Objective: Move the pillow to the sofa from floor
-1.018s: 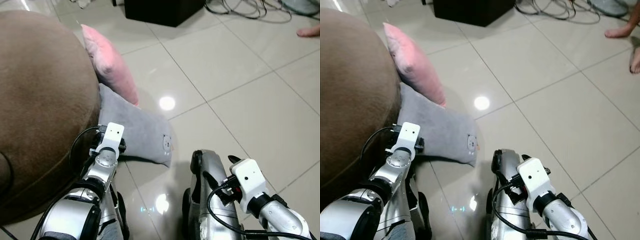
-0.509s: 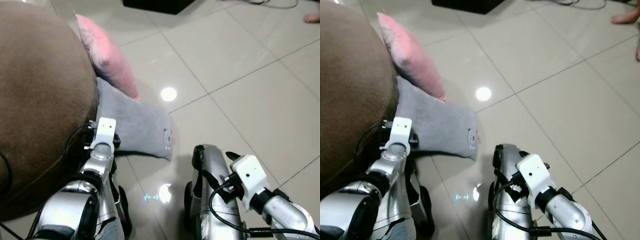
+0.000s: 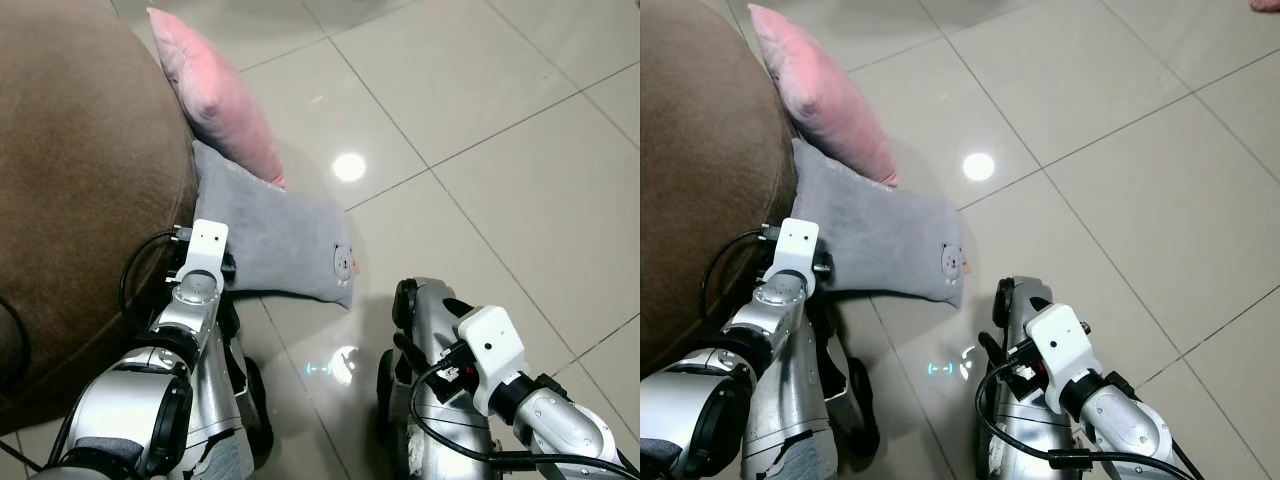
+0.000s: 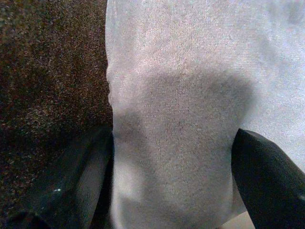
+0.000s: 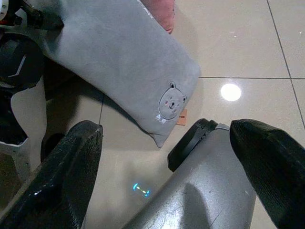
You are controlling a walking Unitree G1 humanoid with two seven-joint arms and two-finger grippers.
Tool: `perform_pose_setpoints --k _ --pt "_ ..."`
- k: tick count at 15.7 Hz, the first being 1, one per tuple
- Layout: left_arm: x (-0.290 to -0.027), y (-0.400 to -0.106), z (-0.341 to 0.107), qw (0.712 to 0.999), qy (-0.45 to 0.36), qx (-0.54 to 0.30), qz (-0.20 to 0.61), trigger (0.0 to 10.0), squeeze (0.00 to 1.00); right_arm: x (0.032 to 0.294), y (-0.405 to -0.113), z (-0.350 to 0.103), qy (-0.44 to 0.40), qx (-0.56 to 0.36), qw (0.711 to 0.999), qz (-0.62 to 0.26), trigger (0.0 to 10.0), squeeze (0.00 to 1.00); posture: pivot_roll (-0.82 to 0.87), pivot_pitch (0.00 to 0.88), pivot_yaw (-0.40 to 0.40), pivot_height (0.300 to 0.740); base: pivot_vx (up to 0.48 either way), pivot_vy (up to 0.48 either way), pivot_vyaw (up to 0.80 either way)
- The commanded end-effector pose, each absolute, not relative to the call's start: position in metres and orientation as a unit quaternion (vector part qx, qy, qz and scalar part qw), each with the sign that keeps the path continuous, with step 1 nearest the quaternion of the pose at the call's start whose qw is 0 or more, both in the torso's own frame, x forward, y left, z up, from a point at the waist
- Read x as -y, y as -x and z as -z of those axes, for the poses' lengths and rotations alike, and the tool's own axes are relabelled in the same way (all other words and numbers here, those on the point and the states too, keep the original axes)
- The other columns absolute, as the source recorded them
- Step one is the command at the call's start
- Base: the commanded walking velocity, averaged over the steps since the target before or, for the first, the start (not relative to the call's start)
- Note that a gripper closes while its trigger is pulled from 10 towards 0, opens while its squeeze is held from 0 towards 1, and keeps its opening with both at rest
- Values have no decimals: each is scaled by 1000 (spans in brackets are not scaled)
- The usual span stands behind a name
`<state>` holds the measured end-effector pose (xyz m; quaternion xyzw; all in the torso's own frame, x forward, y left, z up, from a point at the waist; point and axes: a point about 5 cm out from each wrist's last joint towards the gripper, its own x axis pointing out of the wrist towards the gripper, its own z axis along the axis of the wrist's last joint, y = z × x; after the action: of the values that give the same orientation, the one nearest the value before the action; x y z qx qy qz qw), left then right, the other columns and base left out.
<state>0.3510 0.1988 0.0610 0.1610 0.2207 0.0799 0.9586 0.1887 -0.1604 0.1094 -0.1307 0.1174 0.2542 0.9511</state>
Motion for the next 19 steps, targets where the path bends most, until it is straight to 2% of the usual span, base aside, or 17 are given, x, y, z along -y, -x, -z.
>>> perform_pose_setpoints --k 1,10,19 --pt "-208 -345 -54 952 -163 -243 -89 0 0 160 -185 -109 126 -123 950 -259 10000 0 -73 386 23 470 0 0 0" --pt "-204 -344 -52 959 -113 -246 -80 0 0 158 -185 -107 126 -122 949 -263 10000 0 -66 385 20 470 0 0 0" --pt "-201 -344 -50 961 -98 -249 -70 0 0 157 -186 -105 123 -120 950 -262 10000 0 -63 364 25 470 0 0 0"
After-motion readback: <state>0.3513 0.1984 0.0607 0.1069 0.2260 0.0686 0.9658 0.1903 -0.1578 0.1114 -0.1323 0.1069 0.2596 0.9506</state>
